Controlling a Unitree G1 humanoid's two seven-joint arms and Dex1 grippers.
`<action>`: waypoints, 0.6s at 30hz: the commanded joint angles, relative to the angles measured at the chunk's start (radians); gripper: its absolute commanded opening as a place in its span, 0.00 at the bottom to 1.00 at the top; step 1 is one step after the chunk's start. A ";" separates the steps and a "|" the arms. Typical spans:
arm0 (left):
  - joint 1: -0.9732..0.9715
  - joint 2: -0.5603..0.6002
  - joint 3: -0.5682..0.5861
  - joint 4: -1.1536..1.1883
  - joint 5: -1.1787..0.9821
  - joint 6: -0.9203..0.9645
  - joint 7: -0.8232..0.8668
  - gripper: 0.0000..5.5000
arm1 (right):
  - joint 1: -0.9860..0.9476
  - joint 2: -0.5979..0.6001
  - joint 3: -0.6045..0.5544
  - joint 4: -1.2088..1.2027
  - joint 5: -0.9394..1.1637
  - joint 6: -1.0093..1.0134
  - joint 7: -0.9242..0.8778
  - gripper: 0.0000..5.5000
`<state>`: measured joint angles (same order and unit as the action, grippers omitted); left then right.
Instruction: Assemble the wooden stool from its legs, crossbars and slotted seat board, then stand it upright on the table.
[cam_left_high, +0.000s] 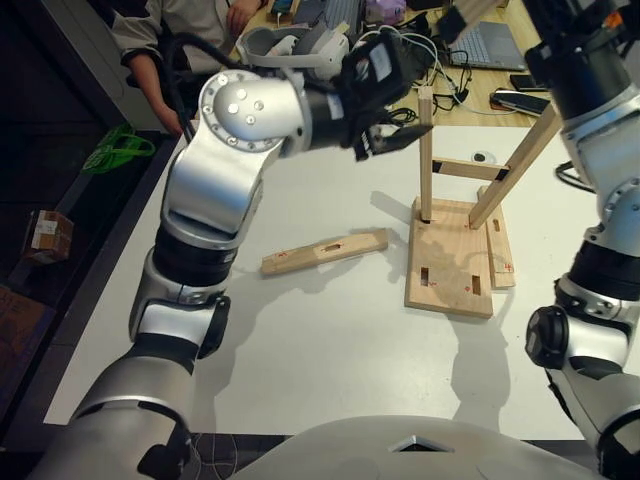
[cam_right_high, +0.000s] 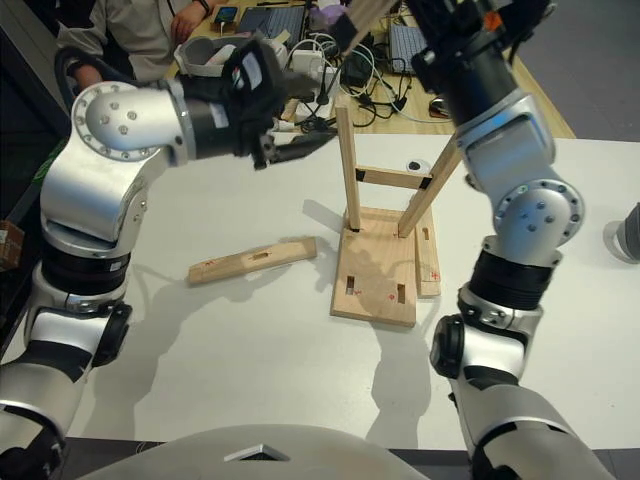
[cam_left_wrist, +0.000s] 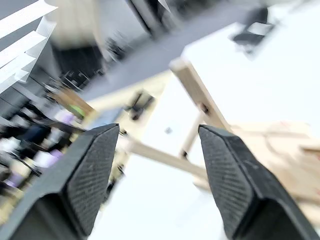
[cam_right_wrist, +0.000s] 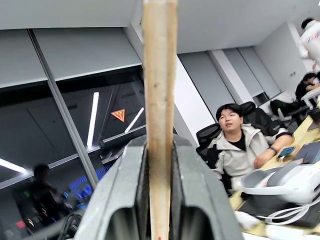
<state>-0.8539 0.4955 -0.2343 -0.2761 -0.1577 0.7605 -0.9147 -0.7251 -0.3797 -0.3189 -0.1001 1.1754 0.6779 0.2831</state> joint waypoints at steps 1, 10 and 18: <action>-0.103 0.043 0.181 0.061 -0.182 0.183 -0.061 0.53 | 0.015 -0.137 0.053 0.017 -0.065 0.063 0.206 0.07; -0.210 -0.017 0.326 0.139 -0.529 0.489 -0.059 0.53 | 0.110 -0.266 0.287 -0.098 -0.104 0.211 0.675 0.07; -0.186 -0.044 0.292 0.117 -0.645 0.546 -0.048 0.53 | 0.044 -0.216 0.364 -0.071 -0.173 0.204 0.777 0.07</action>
<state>-1.0337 0.4698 0.0755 -0.1445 -0.7613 1.2800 -0.9638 -0.6354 -0.6104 0.0224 -0.1717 1.0220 0.8830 1.0517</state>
